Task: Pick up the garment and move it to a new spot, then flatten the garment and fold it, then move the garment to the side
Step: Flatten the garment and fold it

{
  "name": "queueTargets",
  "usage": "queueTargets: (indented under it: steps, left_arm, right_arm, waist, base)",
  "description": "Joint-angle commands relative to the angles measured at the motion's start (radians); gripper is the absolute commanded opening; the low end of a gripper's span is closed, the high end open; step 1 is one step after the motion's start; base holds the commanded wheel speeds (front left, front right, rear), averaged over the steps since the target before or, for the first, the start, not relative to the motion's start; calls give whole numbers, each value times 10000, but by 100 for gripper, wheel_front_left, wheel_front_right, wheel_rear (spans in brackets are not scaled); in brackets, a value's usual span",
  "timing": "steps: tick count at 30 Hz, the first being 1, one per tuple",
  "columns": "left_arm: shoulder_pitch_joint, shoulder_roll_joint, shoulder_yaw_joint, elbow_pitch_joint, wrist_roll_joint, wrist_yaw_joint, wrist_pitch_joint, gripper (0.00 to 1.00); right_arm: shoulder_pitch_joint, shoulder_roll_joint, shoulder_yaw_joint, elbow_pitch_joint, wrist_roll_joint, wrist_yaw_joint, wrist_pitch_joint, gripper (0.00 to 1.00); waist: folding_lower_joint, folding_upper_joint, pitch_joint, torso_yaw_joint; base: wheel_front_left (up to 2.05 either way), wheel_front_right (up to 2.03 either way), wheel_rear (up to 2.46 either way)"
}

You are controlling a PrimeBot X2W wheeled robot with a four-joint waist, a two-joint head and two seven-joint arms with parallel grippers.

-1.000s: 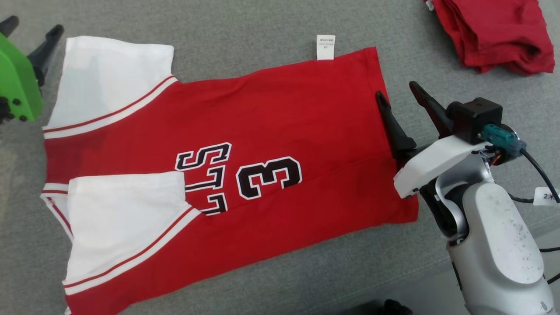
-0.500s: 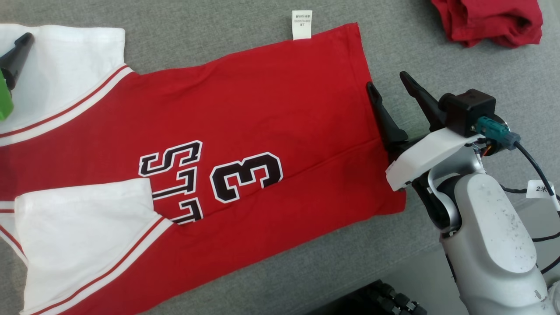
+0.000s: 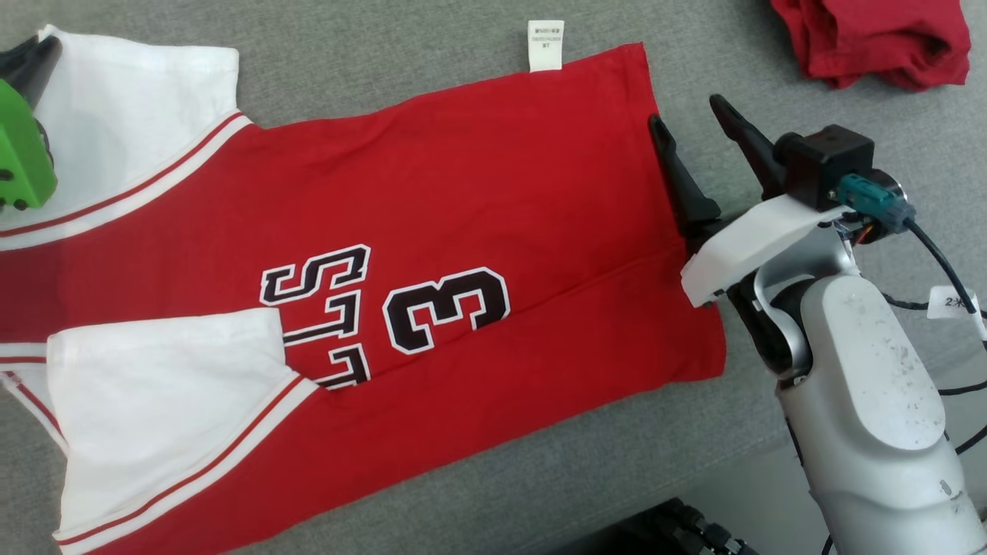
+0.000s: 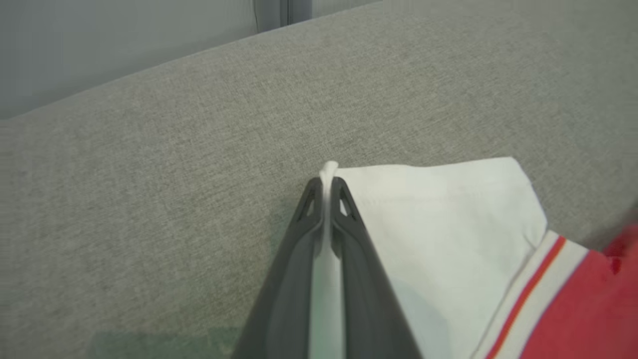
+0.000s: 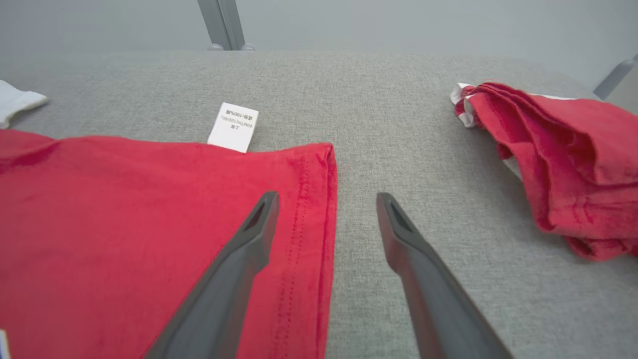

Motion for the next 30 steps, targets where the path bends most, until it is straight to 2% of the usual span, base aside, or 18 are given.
queueTargets:
  steps: [1,7,12,23,24,25,26,27,30]
  left_arm:
    - [-45,-61,18,-57,-46,-29,-166,0]
    - [-116,-279,-144,-440,-19,-30,-1062,0]
    - [-135,-406,-364,-761,-76,-30,-1737,0]
    - [-182,-539,-1022,-946,-208,-30,-2440,0]
    - [-232,-530,-1118,-918,-232,-30,-2563,0]
    - [-263,-521,-1176,-887,-259,-30,-2611,0]
    - [-296,-514,-1214,-863,-266,-30,-2676,0]
    - [-335,-503,-1242,-835,-279,-30,-2721,0]
    - [-397,-533,-1324,-657,-355,-30,-2896,0]
  right_arm:
    - [-222,-20,-1,84,-115,-13,85,100]
    - [-1161,-370,-34,636,-292,-13,680,100]
    - [-1930,-689,-77,1557,-15,-13,1333,100]
    - [-2843,-1194,116,3624,471,-13,2299,100]
    - [-2911,-1231,192,3800,575,-13,2243,39]
    - [-2948,-1252,215,3865,634,-13,2184,29]
    - [-2996,-1275,233,3924,677,-13,2106,29]
    - [-3063,-1306,255,4012,704,-13,2027,1]
    - [-3202,-1351,340,4280,839,-14,1804,0]
  waist:
    - [0,-1,-151,198]
    - [0,-1,-345,721]
    - [0,-1,-391,1147]
    - [0,-1,-404,1656]
    - [0,-1,-427,1697]
    - [0,-1,-442,1713]
    - [0,-1,-452,1724]
    - [0,-1,-462,1733]
    - [0,-1,-504,1755]
  base:
    - [0,0,0]
    - [0,0,0]
    - [0,0,0]
    - [0,0,0]
    - [0,0,0]
    - [0,0,0]
    - [0,0,0]
    - [0,0,0]
    - [0,0,0]
